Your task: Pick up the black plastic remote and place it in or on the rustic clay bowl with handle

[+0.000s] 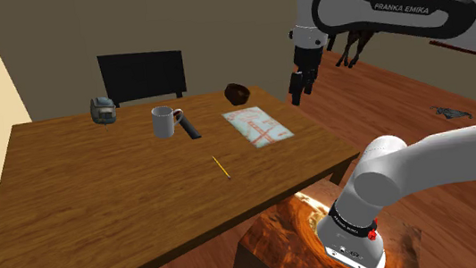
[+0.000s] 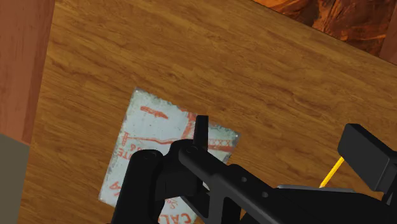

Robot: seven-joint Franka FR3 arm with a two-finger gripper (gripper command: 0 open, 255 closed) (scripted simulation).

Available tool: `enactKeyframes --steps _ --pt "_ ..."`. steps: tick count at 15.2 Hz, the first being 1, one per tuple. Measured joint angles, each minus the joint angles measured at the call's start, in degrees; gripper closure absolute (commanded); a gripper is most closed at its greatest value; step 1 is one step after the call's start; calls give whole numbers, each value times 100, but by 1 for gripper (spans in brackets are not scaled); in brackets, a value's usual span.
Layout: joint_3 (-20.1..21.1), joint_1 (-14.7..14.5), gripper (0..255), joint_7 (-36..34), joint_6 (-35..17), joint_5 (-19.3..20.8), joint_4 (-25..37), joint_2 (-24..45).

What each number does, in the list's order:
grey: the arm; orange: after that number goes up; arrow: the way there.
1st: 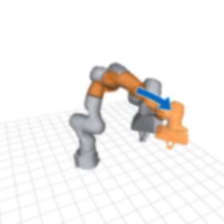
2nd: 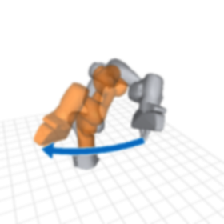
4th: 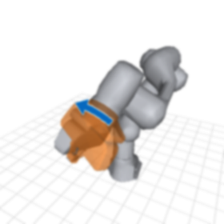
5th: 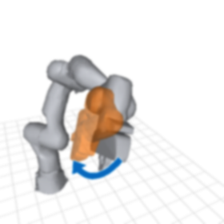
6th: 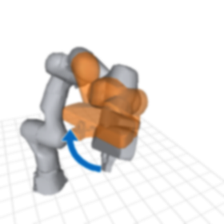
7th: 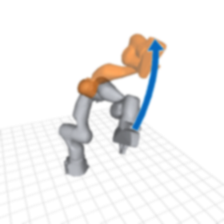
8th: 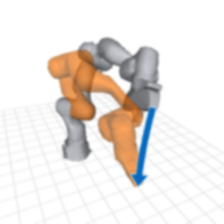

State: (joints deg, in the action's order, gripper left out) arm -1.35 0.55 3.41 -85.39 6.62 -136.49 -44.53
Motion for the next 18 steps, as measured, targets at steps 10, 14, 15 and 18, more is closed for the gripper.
enactKeyframes --steps 10,14,15,18 --pt "241 -24 0 -793 -1367 -418 82 1343" --pt "362 -47 0 -1176 -1985 -588 293 2084" --pt "399 -55 0 -1278 -2111 -627 463 2353" --pt "439 -51 0 -1495 -2531 -706 658 2903"
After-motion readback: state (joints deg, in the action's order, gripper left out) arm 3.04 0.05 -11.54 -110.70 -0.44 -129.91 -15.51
